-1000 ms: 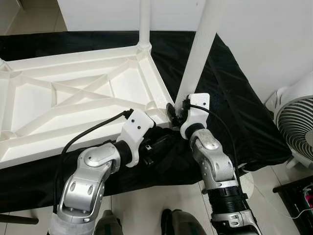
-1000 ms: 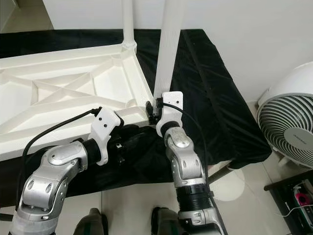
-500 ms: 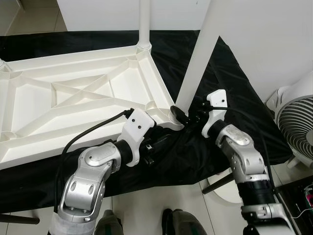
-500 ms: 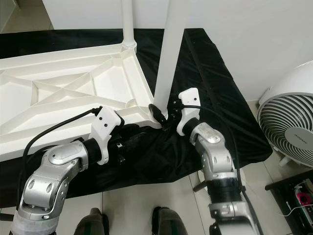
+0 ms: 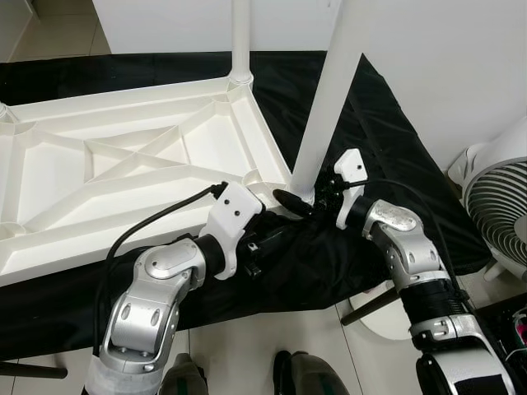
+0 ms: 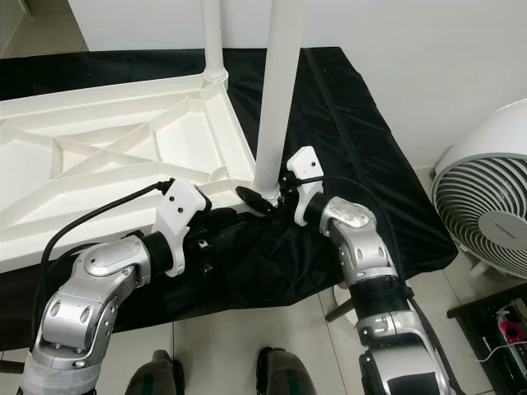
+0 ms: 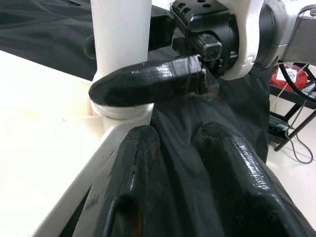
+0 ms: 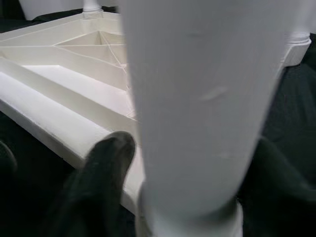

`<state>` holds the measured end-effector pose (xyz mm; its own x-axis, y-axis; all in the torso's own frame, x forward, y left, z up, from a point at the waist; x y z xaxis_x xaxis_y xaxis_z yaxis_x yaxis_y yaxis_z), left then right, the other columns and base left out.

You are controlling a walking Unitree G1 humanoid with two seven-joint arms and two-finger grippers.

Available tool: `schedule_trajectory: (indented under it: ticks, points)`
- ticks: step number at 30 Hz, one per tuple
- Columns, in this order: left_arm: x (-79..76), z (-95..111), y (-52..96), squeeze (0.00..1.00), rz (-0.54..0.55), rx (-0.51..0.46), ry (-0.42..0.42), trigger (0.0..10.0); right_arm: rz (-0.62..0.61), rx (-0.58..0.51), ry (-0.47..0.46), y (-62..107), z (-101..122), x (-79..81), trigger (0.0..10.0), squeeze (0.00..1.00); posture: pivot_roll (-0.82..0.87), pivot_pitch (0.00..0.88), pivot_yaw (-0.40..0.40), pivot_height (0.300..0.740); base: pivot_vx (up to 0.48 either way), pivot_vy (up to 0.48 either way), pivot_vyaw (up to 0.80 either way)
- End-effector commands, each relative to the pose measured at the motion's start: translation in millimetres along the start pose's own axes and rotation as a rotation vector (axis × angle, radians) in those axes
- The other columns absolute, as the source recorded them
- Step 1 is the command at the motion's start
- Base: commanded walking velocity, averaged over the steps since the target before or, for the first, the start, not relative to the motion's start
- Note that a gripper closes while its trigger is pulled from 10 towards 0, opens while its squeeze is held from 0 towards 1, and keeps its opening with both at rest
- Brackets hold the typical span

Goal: Building children table

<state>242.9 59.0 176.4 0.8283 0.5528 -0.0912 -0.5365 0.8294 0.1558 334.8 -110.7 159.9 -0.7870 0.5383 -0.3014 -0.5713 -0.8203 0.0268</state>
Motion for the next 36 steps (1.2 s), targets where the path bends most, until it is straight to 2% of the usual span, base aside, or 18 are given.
schedule_trajectory:
  ticks: [1, 5, 9, 10, 11, 12, 13, 16, 17, 18, 20, 22, 24, 25, 26, 29, 31, 36]
  points:
    - [7.8, -0.6, -1.5, 0.0, 0.125, -0.014, 0.006, 10.0, 0.061, 0.003, -0.006, -4.4, -4.2, 8.5, 0.0, 0.0, -0.03, 0.094, -0.001, 0.74, 0.0, 0.0, 0.0]
    - [6.7, -1.0, -1.7, 0.0, 0.123, -0.014, 0.009, 10.0, 0.041, -0.001, -0.01, -1.9, -6.7, 7.7, 0.0, 0.0, -0.03, 0.096, -0.003, 0.74, 0.0, 0.0, 0.0]
    - [5.9, -1.3, -1.7, 0.0, 0.121, -0.014, 0.012, 10.0, -0.056, 0.015, -0.002, 1.3, -10.3, 3.1, 0.0, 0.0, -0.03, 0.1, -0.004, 0.74, 0.0, 0.0, 0.0]
    - [5.4, -1.5, -1.5, 0.0, 0.12, -0.014, 0.011, 10.0, -0.144, 0.055, -0.017, 2.1, -14.4, -2.1, 10.0, 0.0, -0.04, 0.103, -0.007, 0.74, 0.0, 0.0, 0.0]
    - [5.2, -1.6, -1.4, 0.0, 0.12, -0.013, 0.011, 10.0, -0.203, 0.084, -0.028, 2.8, -17.4, -5.6, 10.0, 0.0, -0.04, 0.103, -0.007, 0.74, 0.0, 0.0, 0.0]
    - [5.2, -1.6, -1.4, 0.0, 0.12, -0.013, 0.011, 10.0, -0.203, 0.084, -0.028, 2.8, -17.4, -5.6, 10.0, 0.0, -0.04, 0.103, -0.007, 0.74, 0.0, 0.0, 0.0]
    - [5.0, -1.6, -1.2, 0.0, 0.119, -0.014, 0.013, 10.0, -0.28, 0.101, -0.056, 4.1, -19.2, -8.0, 10.0, 0.0, -0.04, 0.105, -0.008, 0.74, 0.0, 0.0, 0.0]
    - [4.8, -1.5, -1.2, 0.0, 0.12, -0.016, 0.017, 10.0, -0.397, 0.116, -0.11, 4.4, -18.7, -0.9, 10.0, 0.0, -0.04, 0.113, -0.009, 0.74, 0.0, 0.0, 0.0]
    - [4.8, -1.5, -1.2, 0.0, 0.12, -0.016, 0.017, 10.0, -0.397, 0.116, -0.11, 4.4, -18.7, -0.9, 10.0, 0.0, -0.04, 0.113, -0.009, 0.74, 0.0, 0.0, 0.0]
    - [4.4, -1.4, -1.6, 0.0, 0.119, -0.017, 0.018, 10.0, -0.462, 0.123, -0.15, 3.8, -18.5, 2.9, 10.0, 0.0, -0.05, 0.119, -0.008, 0.74, 0.0, 0.0, 0.0]
    - [4.1, -1.5, -1.6, 0.0, 0.119, -0.016, 0.018, 10.0, -0.485, 0.126, -0.163, 3.8, -18.5, 3.9, 10.0, 0.0, -0.05, 0.119, -0.008, 0.74, 0.0, 0.0, 0.0]
    - [3.7, -1.7, -1.9, 0.0, 0.118, -0.016, 0.019, 10.0, -0.558, 0.138, -0.173, 3.9, -18.6, 5.8, 10.0, 0.0, -0.05, 0.121, -0.009, 0.74, 0.0, 0.0, 0.0]
    - [3.0, -2.5, -2.3, 0.0, 0.115, -0.014, 0.021, 10.0, -0.71, 0.165, -0.198, 4.4, -18.1, 11.2, 10.0, 0.0, -0.05, 0.128, -0.007, 0.74, 0.0, 0.0, 0.0]
    - [3.0, -2.5, -2.3, 0.0, 0.115, -0.014, 0.021, 10.0, -0.71, 0.165, -0.198, 4.4, -18.1, 11.2, 10.0, 0.0, -0.05, 0.128, -0.007, 0.74, 0.0, 0.0, 0.0]
    - [2.7, -2.7, -2.5, 0.0, 0.114, -0.014, 0.022, 10.0, -0.78, 0.176, -0.207, 4.4, -16.8, 15.0, 10.0, 0.0, -0.05, 0.129, -0.008, 0.74, 0.0, 0.0, 0.0]
    - [2.1, -3.0, -2.6, 0.0, 0.112, -0.014, 0.025, 10.0, -0.823, 0.185, -0.211, 3.6, -14.6, 18.9, 10.0, 0.0, -0.05, 0.128, -0.008, 0.74, 0.0, 0.0, 0.0]
    - [1.2, -3.0, -3.0, 0.0, 0.108, -0.015, 0.028, 10.0, -0.814, 0.178, -0.21, -2.2, -9.4, 29.3, 10.0, 0.0, -0.05, 0.128, -0.007, 0.74, 0.0, 0.0, 0.0]
    - [0.8, -3.3, -3.4, 0.0, 0.105, -0.014, 0.028, 10.0, -0.821, 0.176, -0.233, 2.4, -7.7, 24.2, 10.0, 0.0, -0.06, 0.124, -0.006, 0.74, 0.0, 0.0, 0.0]
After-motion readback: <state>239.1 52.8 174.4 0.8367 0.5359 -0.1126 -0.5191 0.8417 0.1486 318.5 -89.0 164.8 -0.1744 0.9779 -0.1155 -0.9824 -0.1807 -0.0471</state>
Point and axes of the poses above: a point about 5 cm out from each wrist's last joint towards the gripper, its own y axis pointing back from the gripper into the wrist, its own z axis along the axis of the wrist's last joint, x = y × z, the point moved 2 cm from there along -y, pointing out of the wrist towards the gripper, and after that the axes turned 8 degrees about y, right-handed, at the moved point
